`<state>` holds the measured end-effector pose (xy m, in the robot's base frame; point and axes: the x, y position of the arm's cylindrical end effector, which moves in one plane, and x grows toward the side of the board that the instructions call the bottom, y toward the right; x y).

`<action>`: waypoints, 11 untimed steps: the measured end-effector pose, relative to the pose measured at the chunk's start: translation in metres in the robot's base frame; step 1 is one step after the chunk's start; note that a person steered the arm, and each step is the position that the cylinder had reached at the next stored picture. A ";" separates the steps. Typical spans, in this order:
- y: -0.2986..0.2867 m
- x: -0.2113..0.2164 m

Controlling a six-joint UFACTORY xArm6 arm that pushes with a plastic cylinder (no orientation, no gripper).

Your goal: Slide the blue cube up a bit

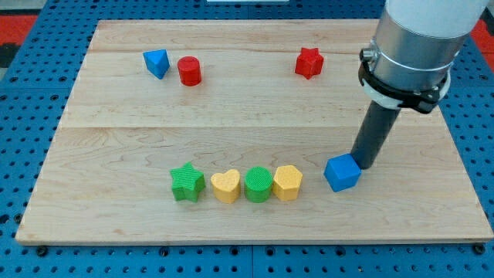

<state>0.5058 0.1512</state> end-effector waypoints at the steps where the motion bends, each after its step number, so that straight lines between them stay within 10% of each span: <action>1: -0.013 -0.013; 4: -0.021 0.014; 5: 0.059 0.015; 6: 0.063 0.103; 11: 0.007 0.041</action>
